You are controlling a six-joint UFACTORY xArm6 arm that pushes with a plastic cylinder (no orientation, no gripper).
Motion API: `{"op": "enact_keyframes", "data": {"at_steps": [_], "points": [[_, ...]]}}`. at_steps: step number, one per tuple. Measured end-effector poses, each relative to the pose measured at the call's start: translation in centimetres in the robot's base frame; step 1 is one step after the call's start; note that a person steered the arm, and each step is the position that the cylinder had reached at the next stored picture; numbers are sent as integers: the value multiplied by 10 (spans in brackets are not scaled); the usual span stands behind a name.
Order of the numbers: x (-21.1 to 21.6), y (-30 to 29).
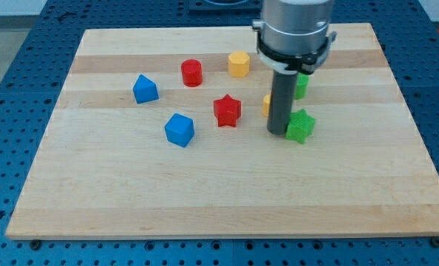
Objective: Slide the green star closer to the green circle
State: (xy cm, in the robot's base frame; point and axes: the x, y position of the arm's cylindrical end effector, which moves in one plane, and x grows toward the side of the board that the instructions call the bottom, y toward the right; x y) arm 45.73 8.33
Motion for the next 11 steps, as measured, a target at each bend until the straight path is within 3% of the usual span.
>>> {"op": "enact_keyframes", "data": {"at_steps": [1, 3, 6, 11], "points": [[0, 3], [57, 6], [20, 38], [-6, 74]]}}
